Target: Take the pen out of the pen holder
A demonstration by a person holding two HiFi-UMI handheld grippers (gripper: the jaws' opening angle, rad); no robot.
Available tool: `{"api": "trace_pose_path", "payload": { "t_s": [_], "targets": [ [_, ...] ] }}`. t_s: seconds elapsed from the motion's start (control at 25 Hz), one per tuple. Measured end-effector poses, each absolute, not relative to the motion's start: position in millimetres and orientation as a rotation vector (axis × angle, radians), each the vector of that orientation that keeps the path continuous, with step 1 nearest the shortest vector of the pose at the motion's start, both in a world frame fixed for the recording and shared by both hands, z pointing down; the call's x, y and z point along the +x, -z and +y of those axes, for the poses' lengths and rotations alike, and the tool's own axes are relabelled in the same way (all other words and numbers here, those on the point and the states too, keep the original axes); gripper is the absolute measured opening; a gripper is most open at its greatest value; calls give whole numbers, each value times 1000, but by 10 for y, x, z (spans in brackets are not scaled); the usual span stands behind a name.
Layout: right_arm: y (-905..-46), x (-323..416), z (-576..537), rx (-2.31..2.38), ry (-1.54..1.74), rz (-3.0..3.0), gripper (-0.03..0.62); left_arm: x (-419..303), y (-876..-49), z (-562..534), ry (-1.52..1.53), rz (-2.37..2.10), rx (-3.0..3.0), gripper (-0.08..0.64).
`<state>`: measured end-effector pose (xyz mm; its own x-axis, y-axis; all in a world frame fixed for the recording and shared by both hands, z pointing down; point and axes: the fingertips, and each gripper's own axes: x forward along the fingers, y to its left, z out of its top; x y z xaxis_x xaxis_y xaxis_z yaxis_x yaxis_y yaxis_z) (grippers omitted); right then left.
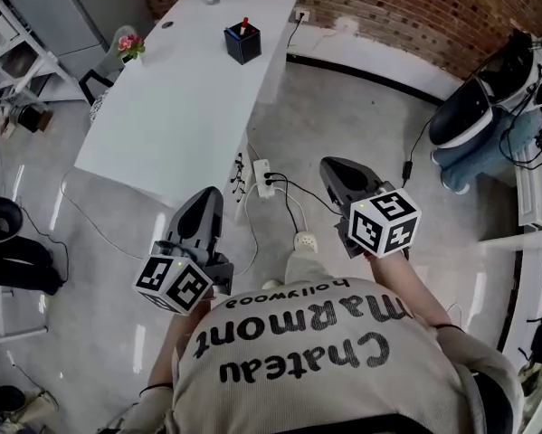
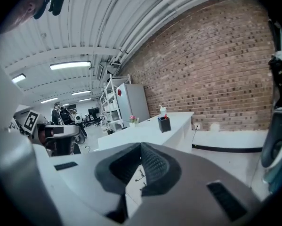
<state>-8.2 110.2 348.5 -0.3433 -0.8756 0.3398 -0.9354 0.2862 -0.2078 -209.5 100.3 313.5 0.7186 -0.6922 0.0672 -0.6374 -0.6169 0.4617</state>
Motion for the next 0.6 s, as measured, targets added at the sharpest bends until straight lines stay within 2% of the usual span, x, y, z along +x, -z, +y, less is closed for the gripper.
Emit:
{"api": "trace_pose_path", "payload": {
  "t_s": [0.6],
  "targets": [
    [-3006,891,-277,1631,-409,-2504,3,-1157,-2743,-182,248,-1119,2490,1]
  ]
}}
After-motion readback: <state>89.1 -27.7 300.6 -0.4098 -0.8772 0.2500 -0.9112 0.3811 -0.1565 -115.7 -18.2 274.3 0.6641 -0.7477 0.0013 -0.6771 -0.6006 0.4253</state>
